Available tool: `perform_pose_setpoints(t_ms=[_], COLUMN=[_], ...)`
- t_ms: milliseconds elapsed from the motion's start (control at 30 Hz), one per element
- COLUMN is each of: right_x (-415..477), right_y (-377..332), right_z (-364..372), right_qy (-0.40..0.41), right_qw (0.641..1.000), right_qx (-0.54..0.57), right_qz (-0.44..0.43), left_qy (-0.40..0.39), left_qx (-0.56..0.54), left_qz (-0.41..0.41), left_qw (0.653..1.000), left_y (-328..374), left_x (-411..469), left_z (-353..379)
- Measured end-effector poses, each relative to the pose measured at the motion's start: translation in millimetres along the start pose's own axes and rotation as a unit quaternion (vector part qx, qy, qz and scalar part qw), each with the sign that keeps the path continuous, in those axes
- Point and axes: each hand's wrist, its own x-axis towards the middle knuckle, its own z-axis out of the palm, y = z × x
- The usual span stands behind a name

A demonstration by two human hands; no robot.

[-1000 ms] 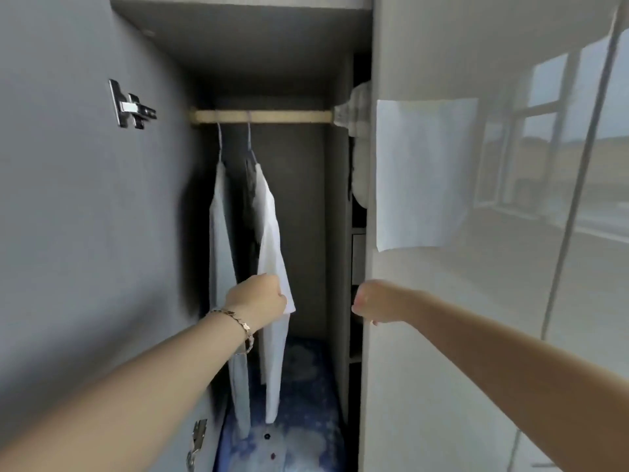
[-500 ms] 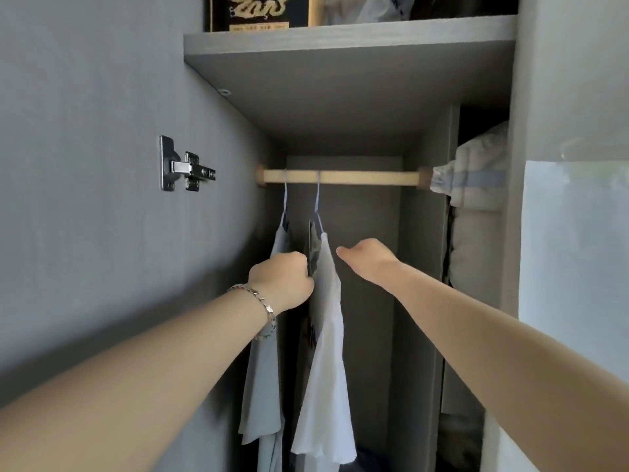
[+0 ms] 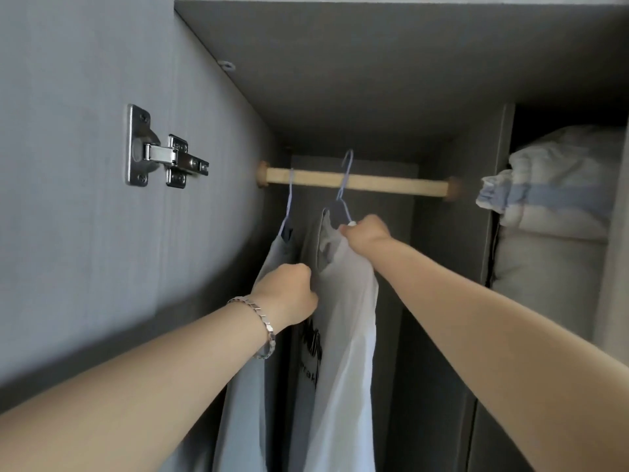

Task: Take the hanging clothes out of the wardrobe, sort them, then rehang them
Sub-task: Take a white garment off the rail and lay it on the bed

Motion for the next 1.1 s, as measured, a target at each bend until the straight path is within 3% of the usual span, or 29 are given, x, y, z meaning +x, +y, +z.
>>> perform_pose_setpoints(t_ms=[167, 267, 533, 767, 933, 1100], right_x=[-18.6, -45.7, -196.7, -382.3, -505.7, -608.8], right_y=[-2.3, 22.3, 93.9, 139.1, 168.2, 201.1], right_z=[-28.0, -37.0, -55.1, -110.3, -167.8, -210.6], right_qy=[0.034, 0.019, -0.011, -0.044, -0.032, -0.002], right_qw=[0.999, 0.997, 0.98, 0.941, 0.92, 0.9], right_qx=[-0.005, -0.067, -0.186, -0.32, -0.362, -0.331], right_qz=[0.032, 0.025, 0.061, 0.103, 0.146, 0.285], left_qy=[-0.015, -0.023, -0.084, -0.165, -0.241, -0.3], left_qx=[0.011, 0.035, 0.029, 0.027, 0.053, 0.033], left_qz=[-0.005, -0.007, -0.007, 0.069, 0.179, 0.271], left_qw=[1.0, 0.999, 0.996, 0.983, 0.952, 0.914], left_y=[-3.8, -0.8, 28.0, 83.1, 144.5, 208.7], left_x=[7.0, 3.8, -77.4, -204.0, -294.0, -376.2], left_z=[9.6, 18.0, 53.9, 113.5, 156.2, 203.1])
